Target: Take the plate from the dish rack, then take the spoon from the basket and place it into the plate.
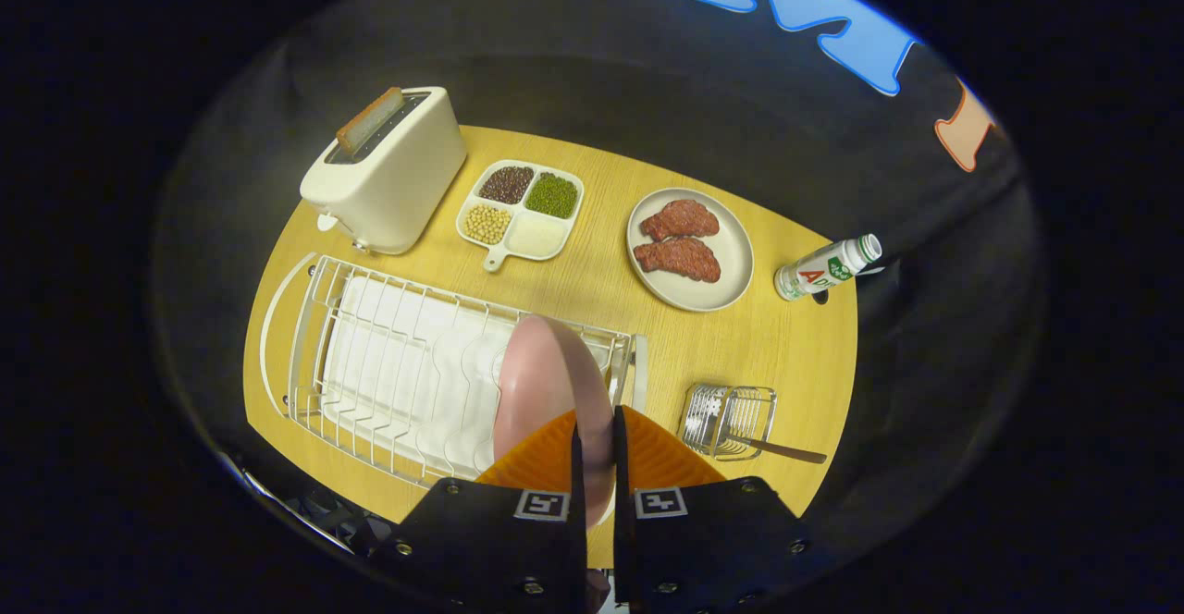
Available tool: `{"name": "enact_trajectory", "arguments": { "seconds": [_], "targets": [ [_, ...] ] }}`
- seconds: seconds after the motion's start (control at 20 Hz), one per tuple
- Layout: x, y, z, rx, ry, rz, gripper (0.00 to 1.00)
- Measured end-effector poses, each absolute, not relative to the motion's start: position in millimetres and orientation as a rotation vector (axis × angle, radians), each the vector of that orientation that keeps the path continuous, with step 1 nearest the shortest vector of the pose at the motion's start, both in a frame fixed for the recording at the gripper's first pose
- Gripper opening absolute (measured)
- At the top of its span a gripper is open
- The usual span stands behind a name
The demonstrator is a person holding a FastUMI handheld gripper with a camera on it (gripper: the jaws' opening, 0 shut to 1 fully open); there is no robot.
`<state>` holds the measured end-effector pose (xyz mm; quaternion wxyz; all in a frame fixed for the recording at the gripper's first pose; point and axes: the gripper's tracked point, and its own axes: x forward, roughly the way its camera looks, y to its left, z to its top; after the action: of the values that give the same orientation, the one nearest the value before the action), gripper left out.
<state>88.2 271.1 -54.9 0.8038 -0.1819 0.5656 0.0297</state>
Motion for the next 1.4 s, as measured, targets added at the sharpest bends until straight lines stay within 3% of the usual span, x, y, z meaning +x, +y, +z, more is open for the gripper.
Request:
{"name": "enact_trajectory", "arguments": {
  "seconds": [0.7, 1.4],
  "targets": [
    [14.4, 229.0, -3.9, -0.322, 1.16, 0.173, 0.11],
    [-115.9, 158.9, -83.2, -0.202, 1.288, 0.364, 0.11]
  ]
}}
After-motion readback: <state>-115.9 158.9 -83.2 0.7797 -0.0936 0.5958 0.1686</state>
